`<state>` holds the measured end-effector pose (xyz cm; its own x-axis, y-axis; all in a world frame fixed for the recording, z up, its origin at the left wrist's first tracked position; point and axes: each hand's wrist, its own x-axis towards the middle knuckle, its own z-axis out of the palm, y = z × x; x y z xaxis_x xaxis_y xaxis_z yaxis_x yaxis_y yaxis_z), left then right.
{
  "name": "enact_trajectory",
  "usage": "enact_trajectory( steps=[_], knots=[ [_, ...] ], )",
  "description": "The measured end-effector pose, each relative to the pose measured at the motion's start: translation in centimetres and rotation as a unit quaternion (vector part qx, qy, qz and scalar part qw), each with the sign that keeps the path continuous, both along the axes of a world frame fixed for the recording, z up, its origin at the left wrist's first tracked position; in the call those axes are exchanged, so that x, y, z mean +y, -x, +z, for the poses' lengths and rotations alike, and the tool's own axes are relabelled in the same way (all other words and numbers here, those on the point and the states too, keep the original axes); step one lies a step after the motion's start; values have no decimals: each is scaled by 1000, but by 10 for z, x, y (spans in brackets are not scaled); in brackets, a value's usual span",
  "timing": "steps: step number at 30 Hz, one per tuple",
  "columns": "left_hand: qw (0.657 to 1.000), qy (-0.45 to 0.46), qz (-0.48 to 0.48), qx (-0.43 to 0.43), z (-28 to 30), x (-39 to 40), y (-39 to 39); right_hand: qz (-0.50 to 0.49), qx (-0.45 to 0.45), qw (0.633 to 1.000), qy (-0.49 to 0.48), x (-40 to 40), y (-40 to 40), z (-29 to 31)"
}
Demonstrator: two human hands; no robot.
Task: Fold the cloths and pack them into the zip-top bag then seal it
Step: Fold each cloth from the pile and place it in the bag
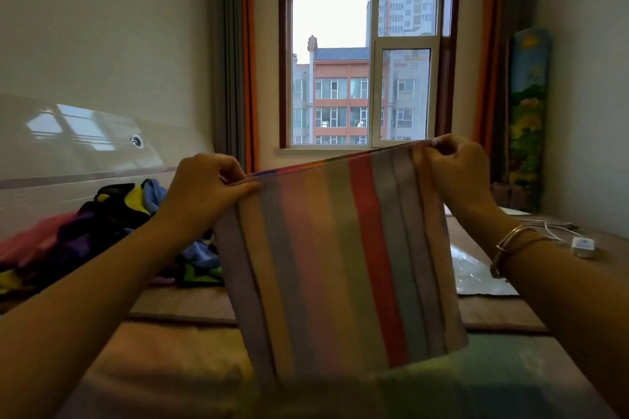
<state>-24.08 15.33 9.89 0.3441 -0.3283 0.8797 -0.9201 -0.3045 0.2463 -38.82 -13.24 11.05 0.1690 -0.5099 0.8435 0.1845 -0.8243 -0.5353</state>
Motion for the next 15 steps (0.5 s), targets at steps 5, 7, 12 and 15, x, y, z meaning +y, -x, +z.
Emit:
enact_trajectory(
  steps=[5,7,12,15],
  knots=[
    [989,-135,58,-19,5,-3,-34,-20,83,996,-34,-22,-21,-1],
    [974,-211,83,14,-7,-8,-56,-14,137,989,-44,-34,-35,-11],
    [912,-362,191,19,-63,-43,-114,-10,286,956,-66,-57,-84,-54],
    [893,-369,258,22,-88,-67,-148,3,297,950,-102,-73,-116,-74]
  ],
)
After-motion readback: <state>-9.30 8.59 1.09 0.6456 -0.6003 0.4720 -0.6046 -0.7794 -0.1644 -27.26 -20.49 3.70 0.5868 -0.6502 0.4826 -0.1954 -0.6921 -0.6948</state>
